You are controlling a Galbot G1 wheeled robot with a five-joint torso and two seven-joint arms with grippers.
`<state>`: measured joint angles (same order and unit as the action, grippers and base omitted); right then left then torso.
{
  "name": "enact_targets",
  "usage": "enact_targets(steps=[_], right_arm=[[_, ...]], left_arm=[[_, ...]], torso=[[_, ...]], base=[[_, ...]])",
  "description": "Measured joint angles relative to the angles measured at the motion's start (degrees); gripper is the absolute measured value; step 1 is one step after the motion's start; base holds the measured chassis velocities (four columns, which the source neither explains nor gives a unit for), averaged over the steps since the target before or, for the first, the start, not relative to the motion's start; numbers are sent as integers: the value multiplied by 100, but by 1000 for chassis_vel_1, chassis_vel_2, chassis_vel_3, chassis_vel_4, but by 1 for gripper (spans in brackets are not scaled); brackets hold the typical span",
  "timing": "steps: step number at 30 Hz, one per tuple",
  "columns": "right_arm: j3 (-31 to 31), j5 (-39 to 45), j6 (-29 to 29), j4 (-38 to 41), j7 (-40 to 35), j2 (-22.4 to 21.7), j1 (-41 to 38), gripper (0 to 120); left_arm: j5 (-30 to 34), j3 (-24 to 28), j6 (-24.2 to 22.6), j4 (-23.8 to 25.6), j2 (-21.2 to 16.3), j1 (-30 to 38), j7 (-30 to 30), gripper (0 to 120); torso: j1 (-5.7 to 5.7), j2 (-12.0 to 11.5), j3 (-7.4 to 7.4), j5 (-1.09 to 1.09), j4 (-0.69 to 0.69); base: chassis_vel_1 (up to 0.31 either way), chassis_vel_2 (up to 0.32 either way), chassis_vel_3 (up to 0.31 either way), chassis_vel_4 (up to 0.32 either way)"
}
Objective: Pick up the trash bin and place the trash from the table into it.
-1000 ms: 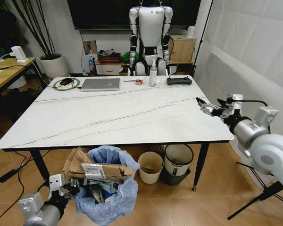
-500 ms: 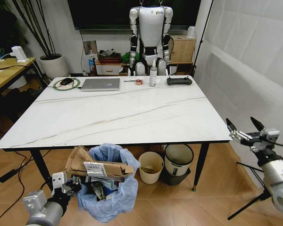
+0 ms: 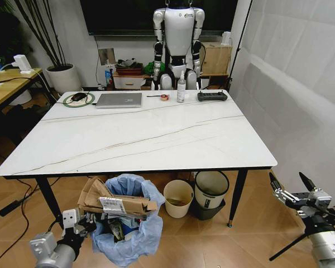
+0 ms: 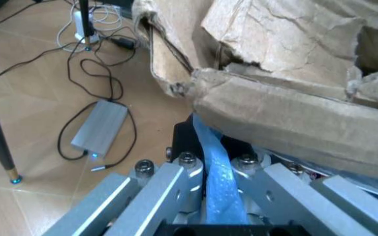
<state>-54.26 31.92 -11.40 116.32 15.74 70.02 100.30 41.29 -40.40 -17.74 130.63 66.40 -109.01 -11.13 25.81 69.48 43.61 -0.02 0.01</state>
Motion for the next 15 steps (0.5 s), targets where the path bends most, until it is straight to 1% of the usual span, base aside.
enact_targets(steps=[5, 8, 15], right_arm=[[12, 13, 12, 1, -10, -13, -12, 100], [18, 25, 21, 3, -16, -22, -19, 100], [26, 38, 32, 7, -30, -33, -28, 100]], left_arm=[[-119, -10, 62, -58, 10, -49, -40, 0], [-435, 4, 271, -129, 12, -60, -150, 0], [-460, 9, 342, -269, 15, -6, -131, 0]], torso=[[0, 0, 0, 1, 0], [0, 0, 0, 2, 0], [0, 0, 0, 1, -1]], base=[[0, 0, 0, 0], [0, 0, 0, 0], [0, 0, 0, 0]])
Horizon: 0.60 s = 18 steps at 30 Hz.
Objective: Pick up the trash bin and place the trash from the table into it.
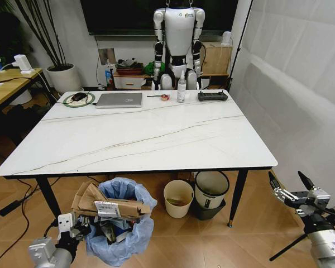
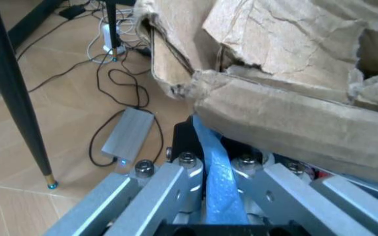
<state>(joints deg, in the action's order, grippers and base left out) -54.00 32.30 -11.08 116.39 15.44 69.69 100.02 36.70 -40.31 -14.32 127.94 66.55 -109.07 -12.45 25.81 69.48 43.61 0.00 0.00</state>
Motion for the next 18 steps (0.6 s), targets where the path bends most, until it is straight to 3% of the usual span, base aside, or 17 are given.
enact_targets(steps=[18], right_arm=[[7, 11, 11, 7, -13, -9, -8, 100]], left_arm=[[507, 163, -83, -129, 90, 93, -97, 0]], torso=[[-6, -15, -8, 0, 0]], base=[[0, 0, 0, 0]])
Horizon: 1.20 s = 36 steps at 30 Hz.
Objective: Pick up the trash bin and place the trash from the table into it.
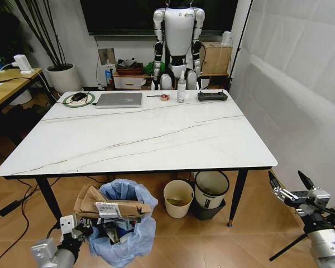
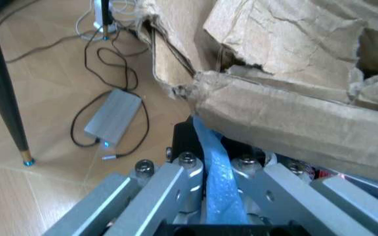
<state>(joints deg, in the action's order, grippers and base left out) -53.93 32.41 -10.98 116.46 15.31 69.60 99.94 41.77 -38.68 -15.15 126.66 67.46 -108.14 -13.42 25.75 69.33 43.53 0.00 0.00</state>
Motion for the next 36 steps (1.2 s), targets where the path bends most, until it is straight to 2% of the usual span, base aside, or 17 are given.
enact_targets(steps=[12, 20, 36], right_arm=[[3, 4, 3, 3, -5, -2, -1, 100], [3, 5, 3, 3, -6, -3, -2, 100], [3, 5, 4, 3, -6, -3, -2, 100]], left_arm=[[-54, 69, -3, -246, 92, 49, 66, 0], [-238, 206, 85, -633, 279, 150, 204, 0], [-420, 224, 240, -1205, 563, 252, 384, 0]], torso=[[-152, -337, -185, 0, 0], [-289, -641, -351, -1, 0], [-484, -1083, -597, 0, -1]], base=[[0, 0, 0, 0], [0, 0, 0, 0], [0, 0, 0, 0]])
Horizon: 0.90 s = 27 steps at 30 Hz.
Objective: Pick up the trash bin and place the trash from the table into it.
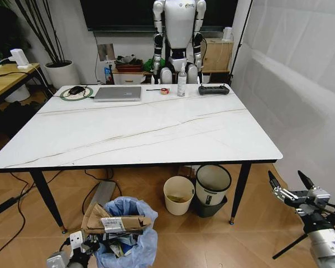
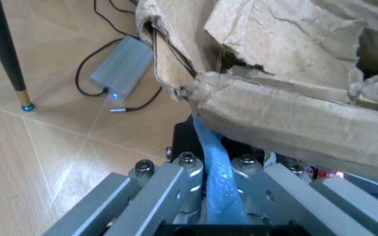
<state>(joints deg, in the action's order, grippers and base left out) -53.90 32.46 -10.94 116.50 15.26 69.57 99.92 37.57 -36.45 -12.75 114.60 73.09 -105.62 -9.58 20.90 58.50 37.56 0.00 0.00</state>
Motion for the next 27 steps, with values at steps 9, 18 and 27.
enact_targets(steps=[9, 18, 27], right_arm=[[0, 0, 0, 0, 0, 0, 0, 100], [1, 0, 0, 0, 0, 0, 0, 100], [1, 0, 0, 0, 0, 0, 0, 100]], left_arm=[[5, 4, 8, -21, -5, 6, 11, 0], [95, 74, -78, -31, -151, 254, -85, 0], [168, 34, -84, -118, -204, 437, -97, 0]], torso=[[-80, -183, -105, 0, 1], [-199, -464, -264, 0, 0], [-325, -746, -421, 0, 1]], base=[[0, 0, 0, 0], [0, 0, 0, 0], [0, 0, 0, 0]])
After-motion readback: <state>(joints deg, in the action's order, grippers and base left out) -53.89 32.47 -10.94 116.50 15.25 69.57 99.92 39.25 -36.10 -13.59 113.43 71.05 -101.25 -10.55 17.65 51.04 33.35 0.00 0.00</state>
